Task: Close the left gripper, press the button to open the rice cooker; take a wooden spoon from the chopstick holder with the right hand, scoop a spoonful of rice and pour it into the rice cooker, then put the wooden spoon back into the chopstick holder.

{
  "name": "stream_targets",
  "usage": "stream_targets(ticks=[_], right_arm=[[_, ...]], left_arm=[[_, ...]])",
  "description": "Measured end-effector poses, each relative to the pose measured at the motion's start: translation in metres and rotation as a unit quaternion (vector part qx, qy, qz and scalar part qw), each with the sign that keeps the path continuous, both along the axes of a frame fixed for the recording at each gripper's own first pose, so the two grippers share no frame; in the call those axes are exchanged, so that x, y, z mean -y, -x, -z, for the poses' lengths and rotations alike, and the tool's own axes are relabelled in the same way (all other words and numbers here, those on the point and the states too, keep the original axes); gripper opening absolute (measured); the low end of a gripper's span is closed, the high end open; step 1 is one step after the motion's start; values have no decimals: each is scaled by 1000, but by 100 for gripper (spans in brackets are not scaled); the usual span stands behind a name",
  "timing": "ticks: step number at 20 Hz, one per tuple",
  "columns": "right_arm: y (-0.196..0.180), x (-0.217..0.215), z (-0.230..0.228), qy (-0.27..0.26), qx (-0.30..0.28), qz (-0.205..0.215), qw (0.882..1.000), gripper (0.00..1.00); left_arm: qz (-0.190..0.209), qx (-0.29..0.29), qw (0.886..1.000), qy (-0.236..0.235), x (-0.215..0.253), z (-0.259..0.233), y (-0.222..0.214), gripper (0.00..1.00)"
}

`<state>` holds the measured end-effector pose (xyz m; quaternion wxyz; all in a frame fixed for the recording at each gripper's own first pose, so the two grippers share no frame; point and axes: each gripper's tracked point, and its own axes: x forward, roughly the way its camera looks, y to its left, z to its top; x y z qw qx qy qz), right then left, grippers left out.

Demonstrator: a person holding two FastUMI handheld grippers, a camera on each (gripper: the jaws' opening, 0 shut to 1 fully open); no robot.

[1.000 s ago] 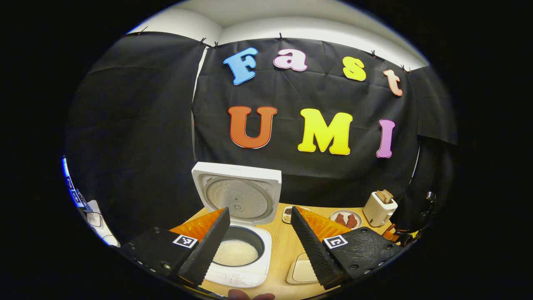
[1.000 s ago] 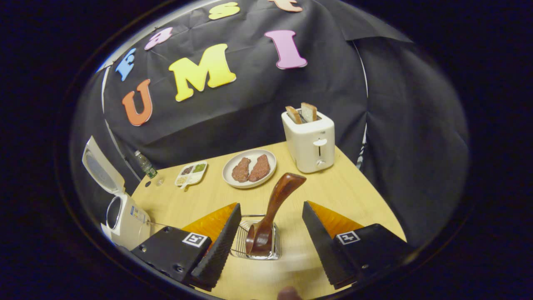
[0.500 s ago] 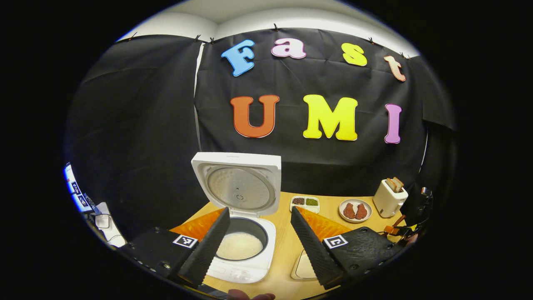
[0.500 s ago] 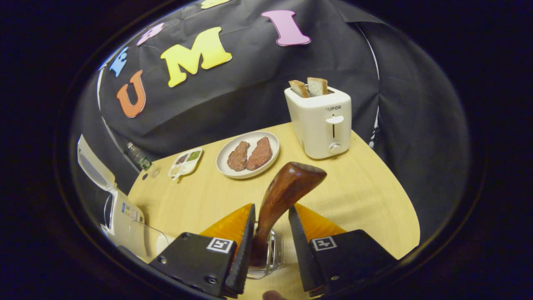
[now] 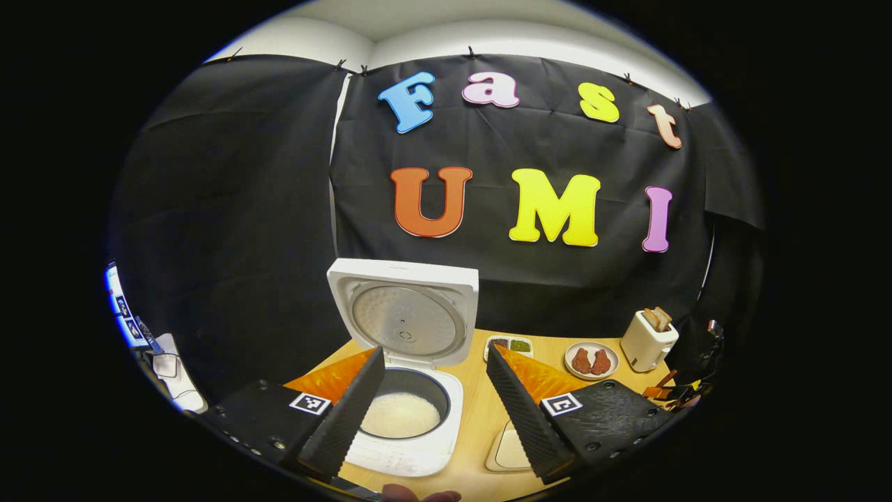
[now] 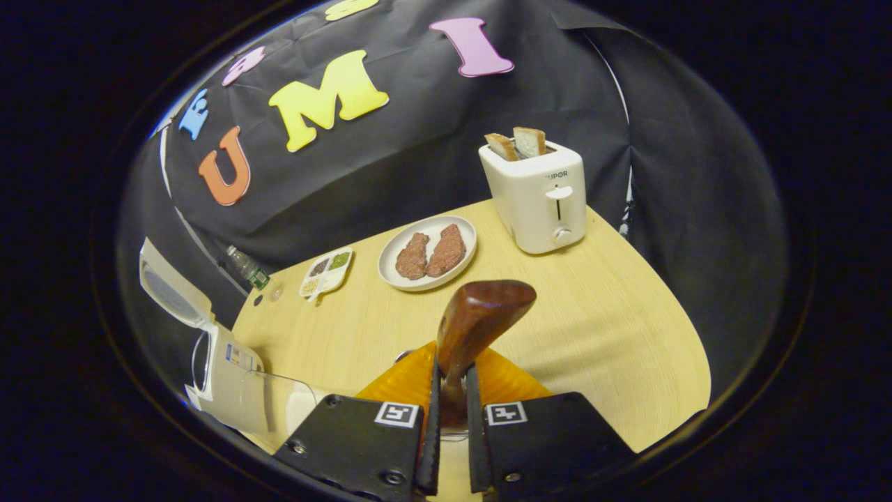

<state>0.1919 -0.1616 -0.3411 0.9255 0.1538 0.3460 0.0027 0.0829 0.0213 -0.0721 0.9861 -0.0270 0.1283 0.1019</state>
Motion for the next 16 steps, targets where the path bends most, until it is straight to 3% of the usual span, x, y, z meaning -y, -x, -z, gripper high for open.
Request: stream_targets(ticks=[5,6,8,9,11,16], right_arm=[[12,-6,-29,31,20,11,999,21],[14,-6,-38,38,28,14,999,20],[20,-7,-59,53,43,19,998,23],[24,-11,-69,59,50,19,997,17],[31,-16,-88,76,63,20,995,15],[49,-59,-128,96,93,3,991,14]], left_arm=[[-3,19,1000,4,-25,-7,21,94],[-3,23,1000,5,-29,-8,25,100],[-4,31,999,5,-41,-8,32,95],[-6,34,999,5,-46,-8,34,95],[0,45,999,-2,-52,-13,38,95],[19,64,998,-6,-67,-15,47,95]])
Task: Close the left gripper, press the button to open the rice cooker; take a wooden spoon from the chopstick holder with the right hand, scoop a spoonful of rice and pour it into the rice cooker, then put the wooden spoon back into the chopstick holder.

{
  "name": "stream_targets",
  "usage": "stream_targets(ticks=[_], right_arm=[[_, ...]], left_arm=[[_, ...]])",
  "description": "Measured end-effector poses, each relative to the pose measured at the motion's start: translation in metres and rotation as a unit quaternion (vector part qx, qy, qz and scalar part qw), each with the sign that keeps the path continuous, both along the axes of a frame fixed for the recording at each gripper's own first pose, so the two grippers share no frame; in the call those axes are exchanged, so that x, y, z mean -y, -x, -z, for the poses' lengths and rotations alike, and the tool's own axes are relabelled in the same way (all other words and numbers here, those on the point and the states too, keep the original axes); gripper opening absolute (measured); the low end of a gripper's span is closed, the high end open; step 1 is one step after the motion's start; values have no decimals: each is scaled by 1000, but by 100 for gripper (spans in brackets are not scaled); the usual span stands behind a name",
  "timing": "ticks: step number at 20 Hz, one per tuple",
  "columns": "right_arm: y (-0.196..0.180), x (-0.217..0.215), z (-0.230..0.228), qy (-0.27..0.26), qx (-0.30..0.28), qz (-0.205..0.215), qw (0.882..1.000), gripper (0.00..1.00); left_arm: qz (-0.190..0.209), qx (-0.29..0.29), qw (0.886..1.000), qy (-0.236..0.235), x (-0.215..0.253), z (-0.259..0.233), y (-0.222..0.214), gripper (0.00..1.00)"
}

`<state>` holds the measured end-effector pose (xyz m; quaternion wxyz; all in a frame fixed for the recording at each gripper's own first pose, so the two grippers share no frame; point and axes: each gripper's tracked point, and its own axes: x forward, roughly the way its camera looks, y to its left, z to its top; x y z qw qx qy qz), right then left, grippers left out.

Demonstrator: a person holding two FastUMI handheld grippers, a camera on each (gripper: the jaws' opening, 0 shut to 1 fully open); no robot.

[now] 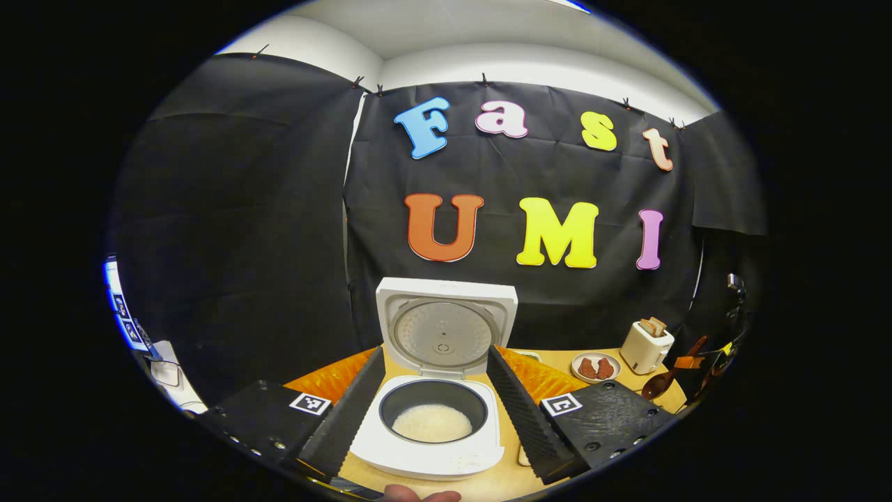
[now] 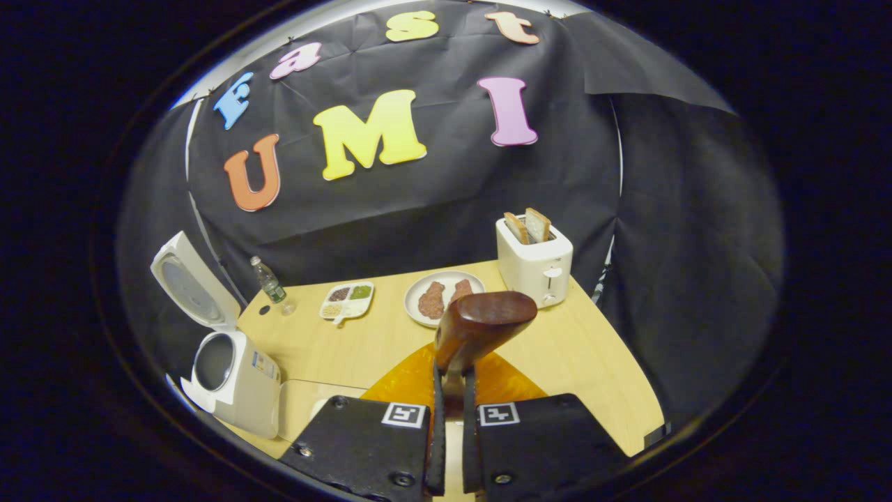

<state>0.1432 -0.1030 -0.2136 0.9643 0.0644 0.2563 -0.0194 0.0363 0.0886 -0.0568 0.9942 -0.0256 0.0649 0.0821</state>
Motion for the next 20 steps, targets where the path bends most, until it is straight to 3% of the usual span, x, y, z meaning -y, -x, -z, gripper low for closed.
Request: stream_targets(ticks=[6,10,14,20], right_arm=[[20,-76,-13,-7,8,-43,999,14],[27,-113,9,0,-9,-64,998,14],[27,-131,51,44,-31,-76,996,15],[26,-149,94,150,-19,-89,985,14]], left_arm=[[-1,2,1000,0,-32,2,11,94],[-8,-3,1000,2,-49,7,18,94],[-13,-13,1000,3,-60,10,23,94],[-10,-45,999,-12,-71,20,36,94]])
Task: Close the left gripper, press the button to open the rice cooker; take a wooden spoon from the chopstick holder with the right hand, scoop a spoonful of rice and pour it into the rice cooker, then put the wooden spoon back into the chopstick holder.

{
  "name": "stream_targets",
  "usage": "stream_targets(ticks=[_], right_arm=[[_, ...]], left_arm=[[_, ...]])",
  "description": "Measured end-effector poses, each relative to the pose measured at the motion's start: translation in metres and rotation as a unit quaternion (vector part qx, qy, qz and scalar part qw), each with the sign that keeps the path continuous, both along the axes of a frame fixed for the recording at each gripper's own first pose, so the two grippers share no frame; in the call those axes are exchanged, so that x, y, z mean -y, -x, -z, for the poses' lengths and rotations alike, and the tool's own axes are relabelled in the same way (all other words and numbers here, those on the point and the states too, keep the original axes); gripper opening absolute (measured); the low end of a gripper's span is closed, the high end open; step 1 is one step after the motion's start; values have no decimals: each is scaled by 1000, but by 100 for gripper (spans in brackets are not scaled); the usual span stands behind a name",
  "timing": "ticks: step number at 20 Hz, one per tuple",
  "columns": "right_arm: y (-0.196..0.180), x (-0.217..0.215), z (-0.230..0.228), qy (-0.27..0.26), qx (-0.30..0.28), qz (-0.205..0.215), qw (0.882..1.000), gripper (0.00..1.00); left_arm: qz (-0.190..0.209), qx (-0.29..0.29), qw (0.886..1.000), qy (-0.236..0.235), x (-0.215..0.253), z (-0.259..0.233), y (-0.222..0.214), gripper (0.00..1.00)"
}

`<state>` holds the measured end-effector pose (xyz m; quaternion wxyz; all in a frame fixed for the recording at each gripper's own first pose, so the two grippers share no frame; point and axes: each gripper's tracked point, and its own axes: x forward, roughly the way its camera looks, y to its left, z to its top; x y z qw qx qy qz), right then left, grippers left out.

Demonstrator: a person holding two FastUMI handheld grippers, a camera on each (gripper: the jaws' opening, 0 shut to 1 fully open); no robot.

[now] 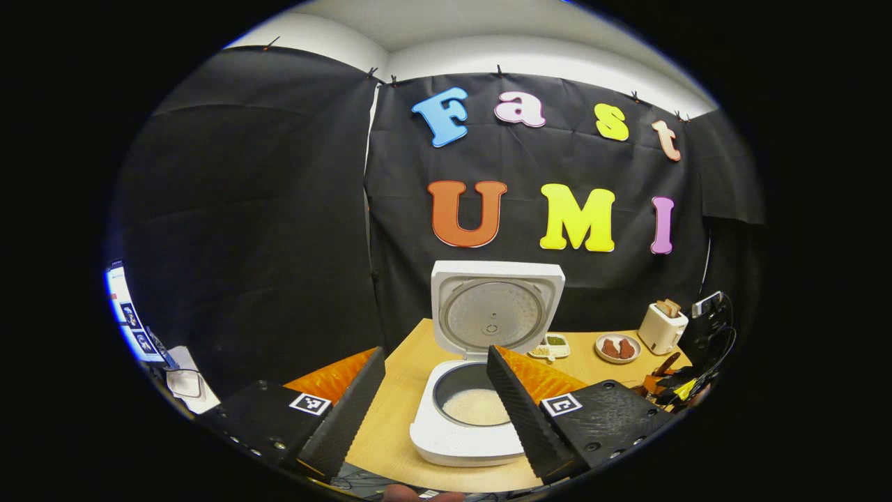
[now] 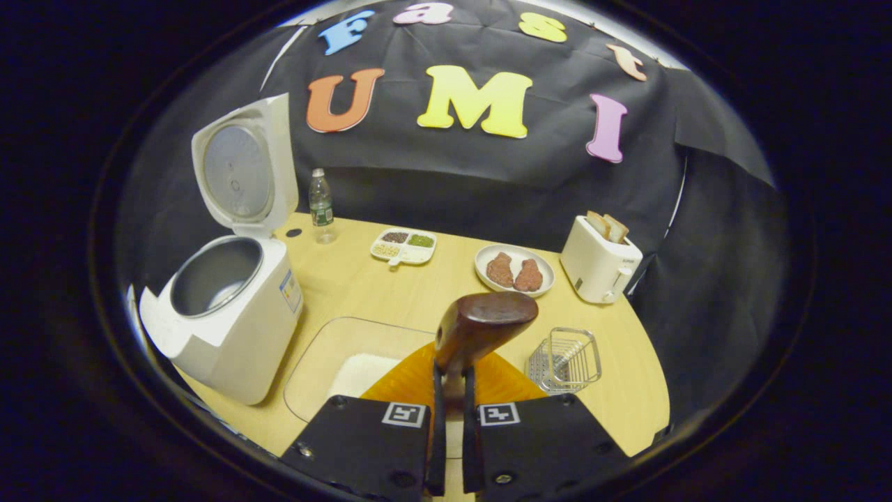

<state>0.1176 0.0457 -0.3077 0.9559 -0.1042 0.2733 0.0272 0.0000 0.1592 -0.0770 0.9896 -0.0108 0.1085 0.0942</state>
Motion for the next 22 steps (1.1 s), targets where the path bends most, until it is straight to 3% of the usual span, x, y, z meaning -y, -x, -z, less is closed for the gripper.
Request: stream_targets(ticks=[5,8,17,22], right_arm=[[-2,-2,24,85,19,9,996,15],[1,-12,34,81,14,10,997,15],[13,-56,49,-64,-32,-1,997,15],[14,-72,51,-214,-86,29,973,14]], left_arm=[[12,-17,1000,8,-3,5,4,94],[12,-22,1000,7,-5,6,7,95],[2,-34,999,3,-13,13,23,95],[-7,-33,999,6,-11,11,27,95]])
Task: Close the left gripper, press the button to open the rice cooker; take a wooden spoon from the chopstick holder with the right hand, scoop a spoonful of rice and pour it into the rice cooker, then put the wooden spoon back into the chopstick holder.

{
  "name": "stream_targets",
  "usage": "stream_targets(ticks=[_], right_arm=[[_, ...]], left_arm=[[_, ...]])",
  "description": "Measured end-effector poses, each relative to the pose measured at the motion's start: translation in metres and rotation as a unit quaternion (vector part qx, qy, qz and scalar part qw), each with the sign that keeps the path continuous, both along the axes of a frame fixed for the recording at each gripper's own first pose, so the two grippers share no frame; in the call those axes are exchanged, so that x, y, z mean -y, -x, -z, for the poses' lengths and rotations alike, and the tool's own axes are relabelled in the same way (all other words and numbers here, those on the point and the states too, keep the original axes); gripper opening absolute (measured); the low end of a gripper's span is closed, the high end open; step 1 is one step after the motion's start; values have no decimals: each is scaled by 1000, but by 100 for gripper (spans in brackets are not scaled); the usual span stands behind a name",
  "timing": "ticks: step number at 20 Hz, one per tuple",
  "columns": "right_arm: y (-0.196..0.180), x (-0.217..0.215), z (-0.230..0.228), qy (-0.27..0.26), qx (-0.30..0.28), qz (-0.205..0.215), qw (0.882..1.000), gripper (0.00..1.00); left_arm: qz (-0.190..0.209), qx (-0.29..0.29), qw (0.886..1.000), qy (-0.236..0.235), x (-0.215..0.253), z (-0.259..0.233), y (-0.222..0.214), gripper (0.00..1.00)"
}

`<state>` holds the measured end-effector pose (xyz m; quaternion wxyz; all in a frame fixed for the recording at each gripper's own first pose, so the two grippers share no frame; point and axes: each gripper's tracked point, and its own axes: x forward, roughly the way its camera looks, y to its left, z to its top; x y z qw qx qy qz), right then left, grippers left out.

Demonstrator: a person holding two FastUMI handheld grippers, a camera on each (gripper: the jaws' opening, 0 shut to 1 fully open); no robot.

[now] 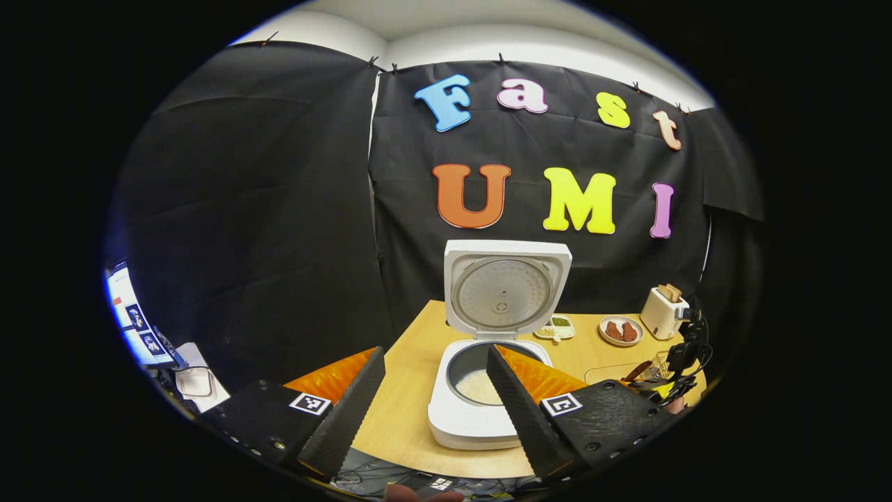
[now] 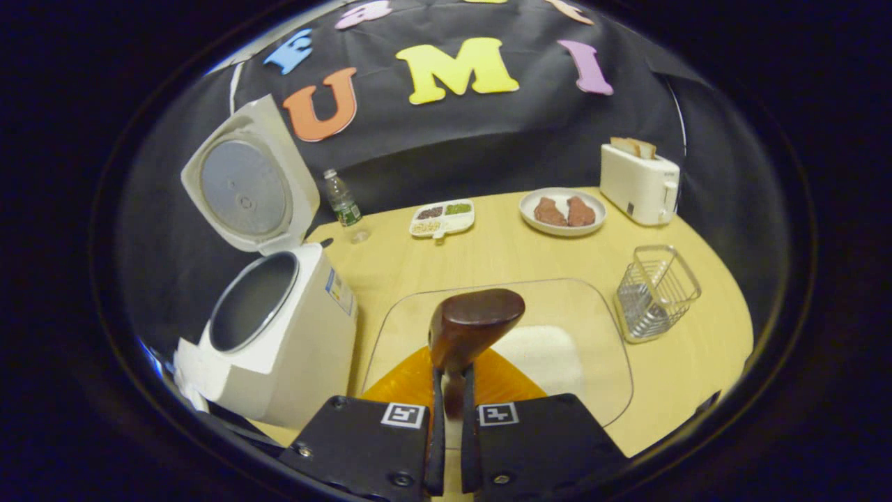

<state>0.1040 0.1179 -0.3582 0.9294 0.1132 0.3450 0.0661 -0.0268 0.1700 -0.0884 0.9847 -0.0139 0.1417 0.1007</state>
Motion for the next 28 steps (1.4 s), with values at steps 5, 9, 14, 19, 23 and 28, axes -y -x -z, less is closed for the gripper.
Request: stream_targets(ticks=[5,9,14,19,23,28], right_arm=[[-2,0,-4,-106,-45,29,993,14],[0,16,-10,-147,-58,47,986,14],[-4,47,-25,-174,-52,62,981,14],[-8,84,-51,-222,-42,87,970,14],[-9,103,-81,-282,-27,103,954,14],[-11,97,-135,-342,1,96,935,14]], left_arm=[[-2,5,1000,1,13,-3,0,94],[1,10,1000,3,29,-6,-3,94],[7,17,1000,4,54,-8,-11,95],[20,25,999,4,81,-9,-22,95],[33,32,999,6,95,-12,-32,95],[38,46,998,11,95,-16,-40,95]])
